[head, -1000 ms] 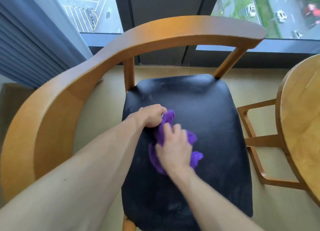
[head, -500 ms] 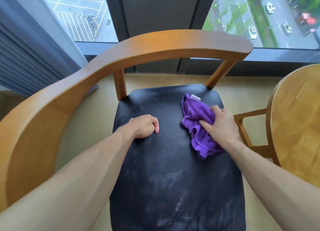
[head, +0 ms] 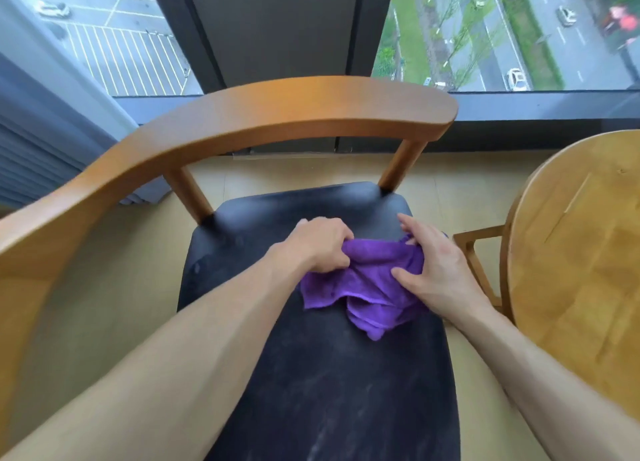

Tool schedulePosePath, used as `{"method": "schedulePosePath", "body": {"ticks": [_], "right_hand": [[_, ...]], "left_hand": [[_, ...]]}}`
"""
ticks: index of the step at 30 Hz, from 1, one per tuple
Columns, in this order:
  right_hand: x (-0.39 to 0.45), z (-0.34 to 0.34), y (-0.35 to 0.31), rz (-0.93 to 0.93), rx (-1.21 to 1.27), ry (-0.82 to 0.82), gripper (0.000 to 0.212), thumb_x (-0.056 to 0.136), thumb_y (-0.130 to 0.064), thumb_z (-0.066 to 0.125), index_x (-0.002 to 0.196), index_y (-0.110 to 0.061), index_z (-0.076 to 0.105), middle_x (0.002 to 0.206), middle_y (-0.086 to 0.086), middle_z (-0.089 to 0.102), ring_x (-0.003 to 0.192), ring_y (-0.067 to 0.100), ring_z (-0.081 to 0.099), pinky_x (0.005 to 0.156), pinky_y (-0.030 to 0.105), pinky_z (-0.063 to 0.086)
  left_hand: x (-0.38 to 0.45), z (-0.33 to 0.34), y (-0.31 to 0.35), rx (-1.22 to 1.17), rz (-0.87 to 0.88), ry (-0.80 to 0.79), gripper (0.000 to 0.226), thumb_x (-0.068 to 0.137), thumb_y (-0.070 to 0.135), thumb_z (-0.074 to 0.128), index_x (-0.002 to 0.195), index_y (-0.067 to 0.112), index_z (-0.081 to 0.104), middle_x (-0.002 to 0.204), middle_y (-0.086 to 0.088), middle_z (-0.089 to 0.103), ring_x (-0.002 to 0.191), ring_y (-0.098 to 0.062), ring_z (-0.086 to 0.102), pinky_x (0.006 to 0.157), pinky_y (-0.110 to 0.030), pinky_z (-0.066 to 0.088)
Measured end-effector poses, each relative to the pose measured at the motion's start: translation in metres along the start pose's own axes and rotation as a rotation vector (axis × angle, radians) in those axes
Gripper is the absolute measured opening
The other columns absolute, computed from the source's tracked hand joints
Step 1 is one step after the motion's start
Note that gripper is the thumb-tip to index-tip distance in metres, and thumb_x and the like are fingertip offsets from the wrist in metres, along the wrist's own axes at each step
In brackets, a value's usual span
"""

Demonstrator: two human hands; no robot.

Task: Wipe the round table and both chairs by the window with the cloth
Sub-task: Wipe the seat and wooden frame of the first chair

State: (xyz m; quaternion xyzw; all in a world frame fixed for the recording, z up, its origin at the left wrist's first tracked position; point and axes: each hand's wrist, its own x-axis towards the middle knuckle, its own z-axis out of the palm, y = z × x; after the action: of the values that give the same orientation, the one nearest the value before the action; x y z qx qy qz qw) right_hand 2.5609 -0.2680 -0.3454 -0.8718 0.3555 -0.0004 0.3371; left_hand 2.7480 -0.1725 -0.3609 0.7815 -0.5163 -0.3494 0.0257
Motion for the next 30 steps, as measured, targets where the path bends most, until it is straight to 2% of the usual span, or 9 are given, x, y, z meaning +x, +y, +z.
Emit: {"method": "schedulePosePath", "body": {"ticks": [2, 4, 7, 11, 14, 18, 21, 26, 30], "right_hand": [[0.005, -0.005, 0.014, 0.091, -0.222, -0.078, 0.069, 0.075, -0.036, 0.077, 0.137, -0.021, 0.050, 0.132, -0.001, 0.053, 0.119, 0.020, 0.048, 0.103, 0.032, 0.040], [0.018, -0.012, 0.019, 0.161, -0.335, -0.129, 0.048, 0.078, -0.048, 0.073, 0.115, -0.021, 0.060, 0.119, 0.002, 0.059, 0.112, 0.026, 0.049, 0.097, 0.036, 0.039], [0.046, -0.028, 0.015, 0.161, -0.426, -0.106, 0.030, 0.080, -0.045, 0.071, 0.094, -0.021, 0.059, 0.102, 0.009, 0.064, 0.102, 0.032, 0.050, 0.090, 0.038, 0.037], [0.082, -0.051, 0.010, 0.127, -0.305, 0.529, 0.017, 0.082, -0.031, 0.064, 0.095, -0.023, 0.057, 0.115, 0.007, 0.052, 0.113, 0.031, 0.042, 0.082, 0.037, 0.037], [0.106, -0.048, 0.007, 0.003, 0.040, 0.759, 0.018, 0.084, -0.018, 0.055, 0.101, -0.018, 0.060, 0.119, 0.011, 0.049, 0.111, 0.028, 0.046, 0.087, 0.024, 0.036], [0.128, -0.016, 0.004, 0.037, 0.787, 0.531, 0.034, 0.102, -0.022, 0.040, 0.135, -0.021, 0.047, 0.140, 0.010, 0.049, 0.129, 0.021, 0.048, 0.111, 0.043, 0.039], [0.138, 0.009, 0.003, 0.267, 1.051, 0.435, 0.044, 0.099, -0.046, 0.031, 0.135, -0.027, 0.048, 0.139, 0.003, 0.054, 0.129, 0.016, 0.051, 0.113, 0.042, 0.039], [0.132, 0.028, 0.021, 0.470, 0.798, 0.309, 0.029, 0.102, -0.032, 0.031, 0.120, -0.031, 0.054, 0.121, 0.001, 0.060, 0.110, 0.013, 0.053, 0.110, 0.040, 0.040], [0.131, 0.010, 0.017, 0.197, 0.967, 0.452, 0.028, 0.094, -0.032, 0.040, 0.115, -0.037, 0.057, 0.121, 0.006, 0.061, 0.107, 0.020, 0.054, 0.099, 0.042, 0.044]], "left_hand": [[0.002, 0.000, -0.001, 0.046, -0.054, 0.143, 0.005, 0.085, 0.026, 0.058, 0.086, 0.025, 0.062, 0.096, 0.000, 0.064, 0.105, -0.030, 0.059, 0.080, -0.037, 0.039], [0.005, -0.002, -0.003, -0.024, -0.144, 0.376, 0.014, 0.090, 0.029, 0.055, 0.098, 0.027, 0.066, 0.103, -0.003, 0.059, 0.103, -0.031, 0.058, 0.082, -0.040, 0.045], [0.014, -0.008, 0.001, -0.048, -0.233, 0.640, 0.018, 0.092, 0.035, 0.056, 0.101, 0.025, 0.067, 0.102, -0.003, 0.050, 0.097, -0.028, 0.053, 0.082, -0.042, 0.047], [0.044, -0.027, 0.012, -0.270, -0.320, 0.824, 0.028, 0.093, 0.050, 0.058, 0.098, 0.024, 0.067, 0.096, -0.002, 0.051, 0.083, -0.024, 0.053, 0.070, -0.036, 0.042], [0.077, -0.041, 0.031, -0.753, -0.212, 0.959, 0.020, 0.092, 0.026, 0.066, 0.092, 0.006, 0.067, 0.089, -0.015, 0.068, 0.085, -0.032, 0.065, 0.073, -0.037, 0.050], [0.113, -0.039, 0.072, -1.578, -0.137, 0.776, 0.010, 0.083, 0.006, 0.046, 0.087, 0.010, 0.054, 0.084, -0.006, 0.057, 0.086, -0.022, 0.052, 0.082, -0.028, 0.043], [0.126, -0.027, 0.067, -1.373, -0.257, 0.636, 0.026, 0.099, 0.011, 0.037, 0.102, 0.014, 0.063, 0.098, 0.002, 0.062, 0.090, -0.018, 0.057, 0.081, -0.028, 0.045], [0.128, -0.020, 0.037, -1.030, -0.234, 0.462, 0.033, 0.096, 0.005, 0.041, 0.119, 0.008, 0.065, 0.122, -0.012, 0.068, 0.115, -0.029, 0.059, 0.100, -0.037, 0.047], [0.121, -0.037, 0.054, -1.355, -0.271, 0.571, 0.025, 0.090, 0.011, 0.041, 0.086, 0.017, 0.064, 0.077, 0.011, 0.069, 0.070, -0.005, 0.063, 0.060, -0.021, 0.050]]}}
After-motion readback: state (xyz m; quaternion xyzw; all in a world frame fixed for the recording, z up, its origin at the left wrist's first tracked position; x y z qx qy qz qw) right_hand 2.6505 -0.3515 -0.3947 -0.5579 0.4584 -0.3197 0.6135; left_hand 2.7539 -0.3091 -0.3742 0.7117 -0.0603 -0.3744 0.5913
